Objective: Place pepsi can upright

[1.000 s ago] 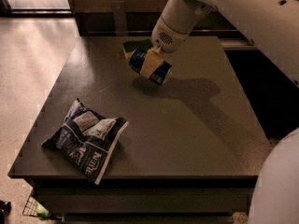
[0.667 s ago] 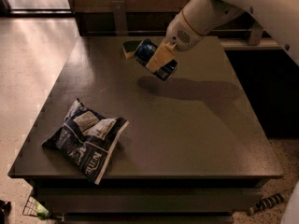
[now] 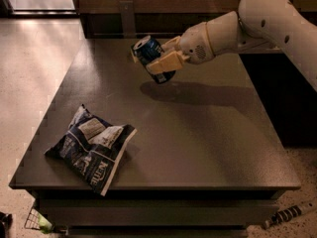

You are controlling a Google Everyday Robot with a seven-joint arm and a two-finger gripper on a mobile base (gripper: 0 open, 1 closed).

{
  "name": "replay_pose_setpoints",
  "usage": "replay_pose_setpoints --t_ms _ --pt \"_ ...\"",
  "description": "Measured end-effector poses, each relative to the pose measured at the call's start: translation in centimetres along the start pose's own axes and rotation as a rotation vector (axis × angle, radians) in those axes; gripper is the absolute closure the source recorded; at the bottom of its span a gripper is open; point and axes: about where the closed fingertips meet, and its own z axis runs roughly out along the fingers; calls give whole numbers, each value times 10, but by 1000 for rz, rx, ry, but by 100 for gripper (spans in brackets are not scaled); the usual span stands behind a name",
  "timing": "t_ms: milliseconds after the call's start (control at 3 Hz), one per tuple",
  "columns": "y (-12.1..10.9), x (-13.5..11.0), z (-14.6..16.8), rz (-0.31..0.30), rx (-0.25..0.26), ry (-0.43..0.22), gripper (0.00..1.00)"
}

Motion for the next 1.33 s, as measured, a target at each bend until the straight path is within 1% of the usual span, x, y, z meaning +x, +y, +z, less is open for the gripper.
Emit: replay_pose_setpoints --t_ms 333,667,1000,1333 --pt "8 -14 16 -74 -43 -158 100" --pt "15 -19 33 -100 -59 -230 100" --pt "16 -13 43 -74 -40 -225 100" --pt "8 13 60 10 -31 -230 100"
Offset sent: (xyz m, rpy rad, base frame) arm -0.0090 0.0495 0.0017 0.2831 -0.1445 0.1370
